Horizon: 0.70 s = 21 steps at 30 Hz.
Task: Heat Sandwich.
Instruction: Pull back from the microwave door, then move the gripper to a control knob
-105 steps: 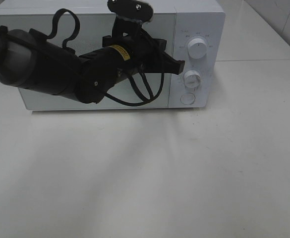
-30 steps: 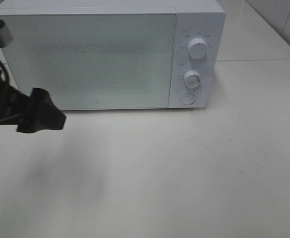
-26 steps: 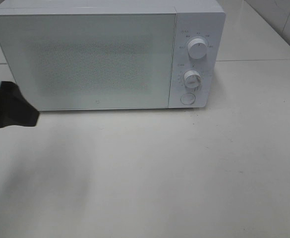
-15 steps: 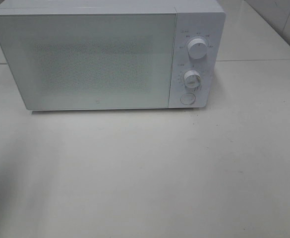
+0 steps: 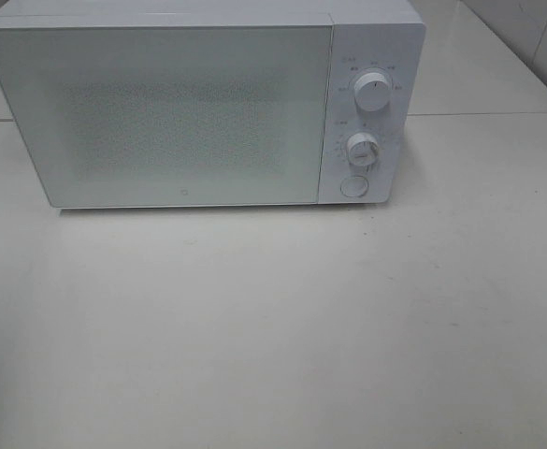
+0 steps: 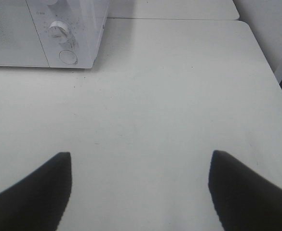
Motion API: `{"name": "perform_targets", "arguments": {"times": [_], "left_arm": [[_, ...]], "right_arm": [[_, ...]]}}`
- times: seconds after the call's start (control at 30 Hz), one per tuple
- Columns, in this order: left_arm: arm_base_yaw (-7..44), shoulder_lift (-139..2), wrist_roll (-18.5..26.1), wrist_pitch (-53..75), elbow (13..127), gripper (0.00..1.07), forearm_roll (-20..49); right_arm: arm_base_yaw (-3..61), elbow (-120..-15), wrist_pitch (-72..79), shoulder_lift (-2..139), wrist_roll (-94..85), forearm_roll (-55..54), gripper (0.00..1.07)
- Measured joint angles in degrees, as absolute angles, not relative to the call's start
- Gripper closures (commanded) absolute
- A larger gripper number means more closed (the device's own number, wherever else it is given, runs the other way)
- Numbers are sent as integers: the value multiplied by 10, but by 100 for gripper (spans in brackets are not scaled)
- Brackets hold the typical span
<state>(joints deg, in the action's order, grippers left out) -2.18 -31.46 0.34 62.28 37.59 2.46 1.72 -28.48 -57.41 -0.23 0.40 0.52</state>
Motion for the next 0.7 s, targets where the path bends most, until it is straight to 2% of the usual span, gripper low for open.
{"name": "perform_targets", "arguments": {"times": [0.23, 0.7], "left_arm": [[-22, -239, 0, 627, 321, 10, 35], [-21, -97, 0, 623, 297, 10, 38]], "right_arm": [[17, -285, -574, -2, 4, 5, 31], [17, -285, -574, -2, 4, 5, 31]]}}
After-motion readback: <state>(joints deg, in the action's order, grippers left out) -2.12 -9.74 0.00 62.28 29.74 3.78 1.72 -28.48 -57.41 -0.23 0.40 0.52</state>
